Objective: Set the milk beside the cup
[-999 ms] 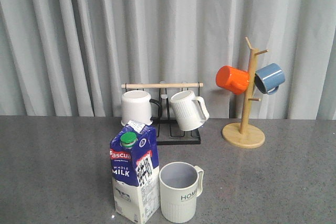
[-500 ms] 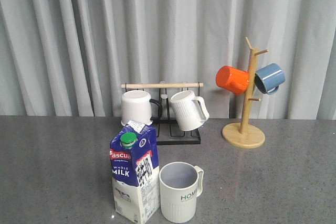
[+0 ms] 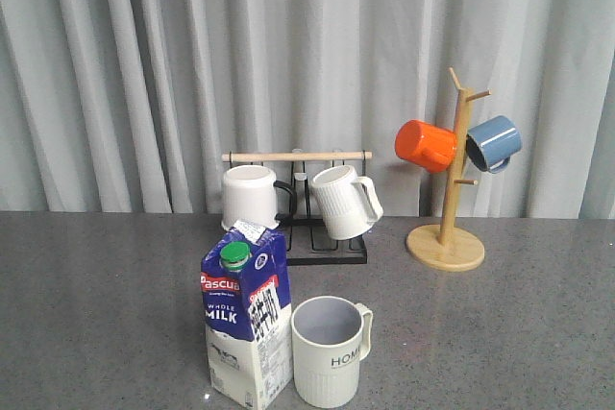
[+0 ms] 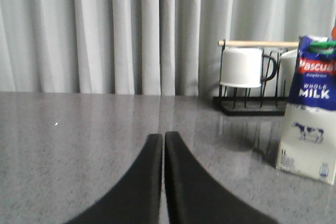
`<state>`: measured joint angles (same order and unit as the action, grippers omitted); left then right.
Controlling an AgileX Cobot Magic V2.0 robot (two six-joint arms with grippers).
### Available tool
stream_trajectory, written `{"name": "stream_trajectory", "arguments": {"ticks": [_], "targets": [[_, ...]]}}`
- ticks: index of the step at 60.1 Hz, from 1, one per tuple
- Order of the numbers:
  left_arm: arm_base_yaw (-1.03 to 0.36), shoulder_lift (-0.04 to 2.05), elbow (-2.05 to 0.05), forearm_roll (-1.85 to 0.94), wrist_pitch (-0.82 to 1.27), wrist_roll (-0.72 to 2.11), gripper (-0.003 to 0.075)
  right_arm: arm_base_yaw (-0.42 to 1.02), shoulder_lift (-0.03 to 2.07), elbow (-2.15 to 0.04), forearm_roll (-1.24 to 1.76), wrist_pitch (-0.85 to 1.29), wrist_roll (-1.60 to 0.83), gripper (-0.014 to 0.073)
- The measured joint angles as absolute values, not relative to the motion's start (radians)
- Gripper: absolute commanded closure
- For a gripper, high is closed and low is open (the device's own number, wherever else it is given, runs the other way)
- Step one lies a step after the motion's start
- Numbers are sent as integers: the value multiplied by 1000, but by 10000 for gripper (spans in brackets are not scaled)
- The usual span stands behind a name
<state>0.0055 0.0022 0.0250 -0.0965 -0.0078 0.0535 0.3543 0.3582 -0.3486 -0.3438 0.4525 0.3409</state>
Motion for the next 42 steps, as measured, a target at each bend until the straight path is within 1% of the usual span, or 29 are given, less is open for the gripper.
{"name": "stream_trajectory", "arguments": {"ticks": [12, 42], "targets": [[15, -11, 25, -97, 38, 60, 728, 354, 358, -349, -344, 454, 341, 599], [18, -11, 25, -97, 39, 60, 728, 354, 358, -349, -344, 454, 341, 599]]}}
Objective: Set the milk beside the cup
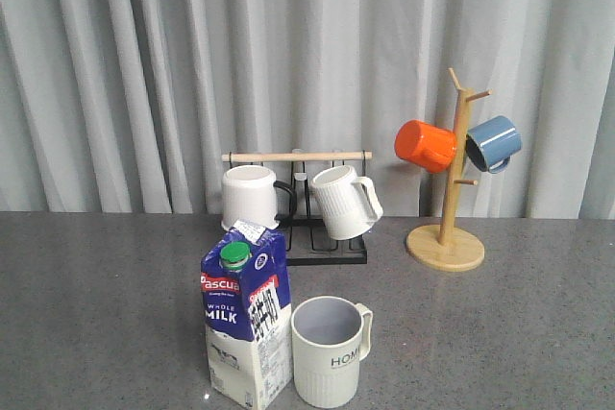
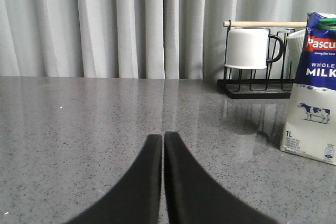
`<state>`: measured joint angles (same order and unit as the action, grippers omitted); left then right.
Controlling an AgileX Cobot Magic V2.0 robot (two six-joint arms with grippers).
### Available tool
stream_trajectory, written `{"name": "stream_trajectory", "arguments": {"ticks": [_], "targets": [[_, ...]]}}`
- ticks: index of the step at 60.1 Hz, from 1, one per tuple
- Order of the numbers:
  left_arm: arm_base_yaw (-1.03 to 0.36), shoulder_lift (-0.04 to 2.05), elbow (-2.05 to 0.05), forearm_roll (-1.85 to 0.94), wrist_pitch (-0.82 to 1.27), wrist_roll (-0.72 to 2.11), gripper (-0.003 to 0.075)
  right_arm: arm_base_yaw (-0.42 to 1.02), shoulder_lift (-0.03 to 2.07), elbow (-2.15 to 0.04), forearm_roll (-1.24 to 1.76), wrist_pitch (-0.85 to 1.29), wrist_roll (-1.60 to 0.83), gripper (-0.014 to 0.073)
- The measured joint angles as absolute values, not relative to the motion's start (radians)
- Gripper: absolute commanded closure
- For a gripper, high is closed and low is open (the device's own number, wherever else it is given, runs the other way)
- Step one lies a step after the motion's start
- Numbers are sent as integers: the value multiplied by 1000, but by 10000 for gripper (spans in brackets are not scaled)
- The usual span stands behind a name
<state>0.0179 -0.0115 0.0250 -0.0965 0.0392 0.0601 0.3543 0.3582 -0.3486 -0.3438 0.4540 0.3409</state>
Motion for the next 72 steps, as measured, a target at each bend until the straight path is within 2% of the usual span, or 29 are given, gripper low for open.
{"name": "stream_trajectory", "arguments": {"ticks": [25, 35, 62, 72], "targets": [[18, -11, 25, -97, 39, 60, 727, 354, 358, -349, -345, 454, 341, 599], [18, -11, 25, -97, 39, 60, 727, 344, 353, -317, -435, 446, 323, 599], [18, -11, 25, -97, 40, 60, 727, 37, 32, 13, -351, 101, 383, 599], [18, -11, 25, -97, 40, 60, 727, -20, -11, 26, -289, 38, 388, 599]]}}
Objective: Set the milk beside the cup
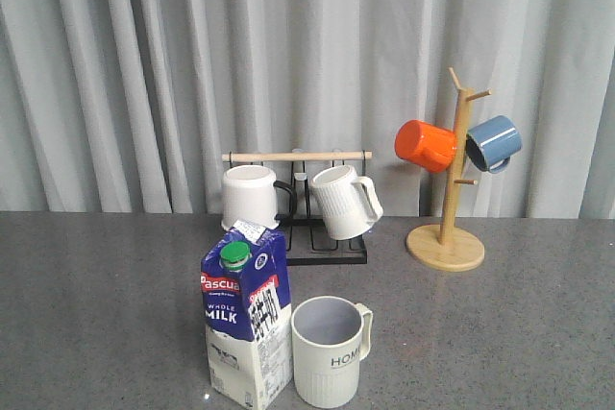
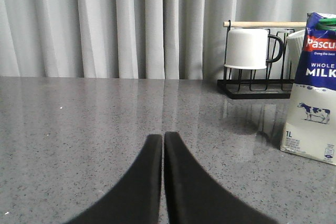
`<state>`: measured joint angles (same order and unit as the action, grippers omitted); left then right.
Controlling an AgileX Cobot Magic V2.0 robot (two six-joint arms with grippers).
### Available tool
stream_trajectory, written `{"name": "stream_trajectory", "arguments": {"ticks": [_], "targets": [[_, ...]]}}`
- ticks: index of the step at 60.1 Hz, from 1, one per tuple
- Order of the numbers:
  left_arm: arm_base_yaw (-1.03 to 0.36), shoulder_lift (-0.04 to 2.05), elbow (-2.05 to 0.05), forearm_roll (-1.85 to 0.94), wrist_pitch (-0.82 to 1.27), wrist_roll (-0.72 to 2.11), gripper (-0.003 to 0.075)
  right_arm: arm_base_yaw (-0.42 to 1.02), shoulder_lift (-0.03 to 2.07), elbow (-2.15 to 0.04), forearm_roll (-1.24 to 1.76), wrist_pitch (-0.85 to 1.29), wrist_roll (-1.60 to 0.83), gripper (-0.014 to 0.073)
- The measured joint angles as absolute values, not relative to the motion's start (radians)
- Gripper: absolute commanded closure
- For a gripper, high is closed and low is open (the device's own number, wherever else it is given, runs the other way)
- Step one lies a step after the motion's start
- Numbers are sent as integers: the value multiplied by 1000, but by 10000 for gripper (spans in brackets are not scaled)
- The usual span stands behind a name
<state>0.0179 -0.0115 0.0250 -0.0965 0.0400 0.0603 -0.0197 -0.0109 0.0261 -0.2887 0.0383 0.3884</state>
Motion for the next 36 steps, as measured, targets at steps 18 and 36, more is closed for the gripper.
{"name": "stream_trajectory", "arguments": {"ticks": [18, 36], "targets": [[18, -11, 25, -97, 40, 60, 727, -27, -11, 27, -284, 34, 390, 599], [18, -11, 25, -97, 40, 60, 727, -27, -11, 27, -283, 34, 390, 599]]}}
